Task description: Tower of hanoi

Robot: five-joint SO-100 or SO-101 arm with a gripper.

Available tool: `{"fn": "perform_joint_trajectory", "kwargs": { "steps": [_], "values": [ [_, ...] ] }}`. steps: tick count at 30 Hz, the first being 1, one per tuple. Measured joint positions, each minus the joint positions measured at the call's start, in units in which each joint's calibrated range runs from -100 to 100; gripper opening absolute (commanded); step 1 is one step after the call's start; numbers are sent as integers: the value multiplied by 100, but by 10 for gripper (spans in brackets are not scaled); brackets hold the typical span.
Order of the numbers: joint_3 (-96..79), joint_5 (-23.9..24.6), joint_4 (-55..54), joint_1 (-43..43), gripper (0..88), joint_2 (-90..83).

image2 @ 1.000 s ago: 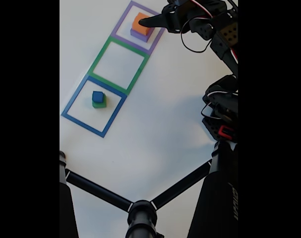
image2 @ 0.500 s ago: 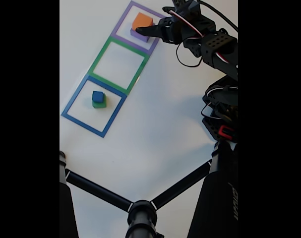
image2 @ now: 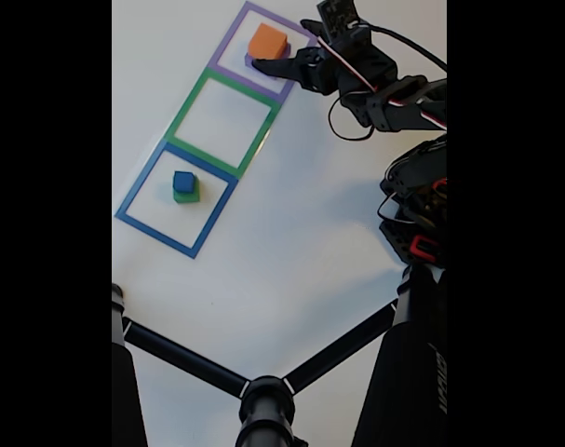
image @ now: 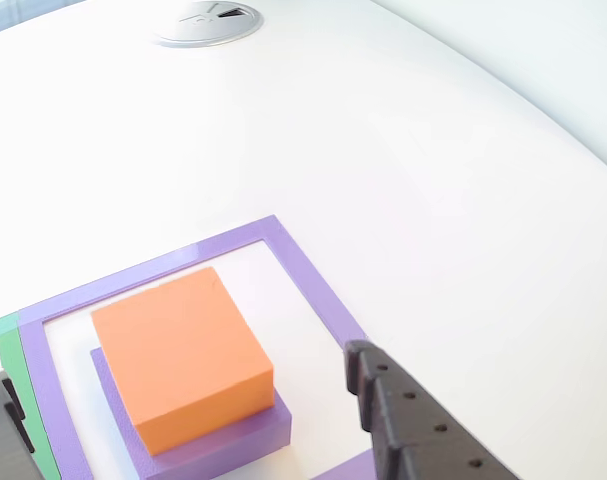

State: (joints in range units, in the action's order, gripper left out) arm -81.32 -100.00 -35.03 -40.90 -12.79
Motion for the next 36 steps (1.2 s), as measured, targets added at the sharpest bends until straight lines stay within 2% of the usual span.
{"fn": "perform_joint_trajectory", "kwargs": {
  "steps": [11,30,36],
  "values": [
    [142,0,-1008,23,409,1038],
    [629,0,-1411,140,410,1840],
    [735,0,-1459,281,375,1950]
  ]
}}
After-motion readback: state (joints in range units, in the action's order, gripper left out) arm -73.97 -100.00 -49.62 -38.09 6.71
